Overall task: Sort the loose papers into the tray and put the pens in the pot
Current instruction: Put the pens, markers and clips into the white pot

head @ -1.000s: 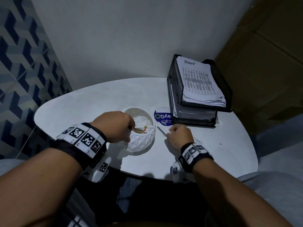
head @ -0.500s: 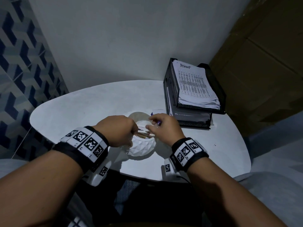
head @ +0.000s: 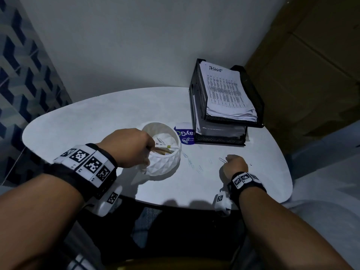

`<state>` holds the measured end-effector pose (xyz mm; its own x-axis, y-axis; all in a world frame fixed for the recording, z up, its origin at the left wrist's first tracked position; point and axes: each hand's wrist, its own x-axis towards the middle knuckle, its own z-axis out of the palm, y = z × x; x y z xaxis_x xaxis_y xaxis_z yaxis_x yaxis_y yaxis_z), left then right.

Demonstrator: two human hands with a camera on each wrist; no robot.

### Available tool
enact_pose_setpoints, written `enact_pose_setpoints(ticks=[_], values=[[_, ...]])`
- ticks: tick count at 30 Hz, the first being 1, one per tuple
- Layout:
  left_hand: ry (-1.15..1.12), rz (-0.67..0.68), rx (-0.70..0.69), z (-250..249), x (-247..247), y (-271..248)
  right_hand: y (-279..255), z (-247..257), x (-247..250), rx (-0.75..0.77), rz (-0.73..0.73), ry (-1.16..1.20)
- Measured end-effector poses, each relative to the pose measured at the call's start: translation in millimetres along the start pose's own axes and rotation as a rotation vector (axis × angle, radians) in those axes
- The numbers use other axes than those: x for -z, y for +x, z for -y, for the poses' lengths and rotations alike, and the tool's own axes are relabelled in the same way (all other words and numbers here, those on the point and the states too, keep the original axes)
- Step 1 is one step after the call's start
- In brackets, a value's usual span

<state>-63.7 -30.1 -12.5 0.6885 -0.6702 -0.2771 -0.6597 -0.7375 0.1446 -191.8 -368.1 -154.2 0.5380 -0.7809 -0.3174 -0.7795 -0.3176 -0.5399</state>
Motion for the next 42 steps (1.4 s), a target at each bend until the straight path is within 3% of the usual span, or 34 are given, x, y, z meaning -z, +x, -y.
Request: enact_pose_setpoints(ticks=[5, 11, 15, 29, 32, 35, 38, 42], values=[[0.010, 0.021, -0.011, -1.8, -5.6, 1.7, -4.1, 15.1, -18.9, 0.138, 0.088, -0.194], [0.022, 0.033, -0.016, -3.6, -6.1, 1.8, -15.0, 19.4, -43.5, 0.320, -0.007, -0.368], [-0.003, 0.044, -0.010, -2.4, -8.1, -0.1, -19.5, 20.7, -42.1, 0.358, -0.004, -0.409], [-0.008, 0.037, -0.009, -4.1, -8.5, -0.7, -38.6, 39.7, -39.2, 0.221, 0.138, -0.114], [-0.008, 0.045, -0.013, -3.0, -6.5, -0.6, -50.9, 79.0, -29.9, 0.294, 0.092, 0.148], [0.002, 0.042, -0.023, -2.8, -4.6, -0.1, -68.5, 137.6, -13.0, 0.485, 0.097, 0.370], [0.010, 0.026, -0.034, -2.8, -3.1, 0.4, -93.9, 171.8, -7.4, 0.633, 0.200, 0.414], [0.007, 0.007, -0.043, -2.1, -1.4, -1.0, -105.5, 175.7, -17.9, 0.682, 0.243, 0.403]])
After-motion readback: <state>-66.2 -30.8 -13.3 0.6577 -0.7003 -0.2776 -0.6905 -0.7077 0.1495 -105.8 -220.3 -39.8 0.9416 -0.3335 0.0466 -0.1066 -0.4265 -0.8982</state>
